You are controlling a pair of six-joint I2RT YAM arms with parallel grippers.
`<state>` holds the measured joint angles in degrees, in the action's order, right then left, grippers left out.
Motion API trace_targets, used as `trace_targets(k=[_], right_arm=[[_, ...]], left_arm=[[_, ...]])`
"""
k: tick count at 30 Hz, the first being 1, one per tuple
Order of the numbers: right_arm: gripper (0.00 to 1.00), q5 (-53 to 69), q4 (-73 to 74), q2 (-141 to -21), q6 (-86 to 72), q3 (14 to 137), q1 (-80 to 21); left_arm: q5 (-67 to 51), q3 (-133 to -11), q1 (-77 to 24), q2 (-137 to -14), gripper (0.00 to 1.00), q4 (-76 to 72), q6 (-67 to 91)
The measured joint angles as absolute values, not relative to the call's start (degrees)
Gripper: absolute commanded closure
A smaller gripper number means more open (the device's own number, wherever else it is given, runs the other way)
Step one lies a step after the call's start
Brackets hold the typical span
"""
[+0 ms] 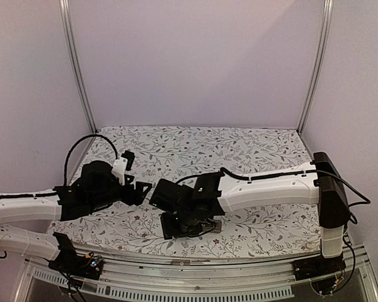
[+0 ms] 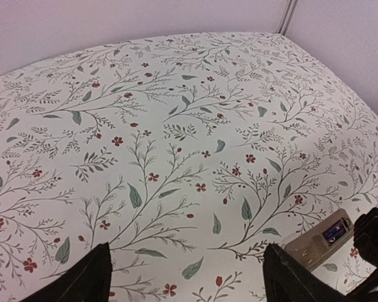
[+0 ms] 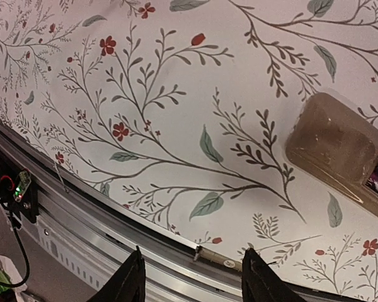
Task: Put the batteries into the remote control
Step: Pick up the battery cover from the corner of the board.
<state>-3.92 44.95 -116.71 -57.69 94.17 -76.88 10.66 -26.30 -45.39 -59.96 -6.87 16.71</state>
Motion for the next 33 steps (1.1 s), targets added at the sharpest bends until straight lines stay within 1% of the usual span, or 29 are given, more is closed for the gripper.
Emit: trace_targets(k=[4, 10, 15, 27, 33], right_arm=[[0.56, -2.7, 45.9, -124.5, -60.3, 104.0, -77.9], [0.59, -2.6, 50.0, -130.5, -65.6, 105.8, -81.3], [0.65, -2.6, 53.1, -131.7, -69.4, 106.7, -84.1], [0.66, -2.4, 54.5, -132.9, -74.4, 108.8, -85.5], [0.71, -2.9, 55.1, -134.0, -74.9, 110.3, -85.2]], left_arm=[[15.1, -25.1, -48.2, -59.1, 0.16, -6.2, 20.6], [21.3, -23.9, -52.5, -51.1, 0.15, -5.2, 24.1], [24.3, -22.8, -53.4, -46.5, 0.15, -5.3, 24.7], [23.4, -22.7, -54.4, -47.7, 0.15, -5.8, 24.7], [22.9, -22.7, -54.5, -47.6, 0.15, -6.6, 24.7]])
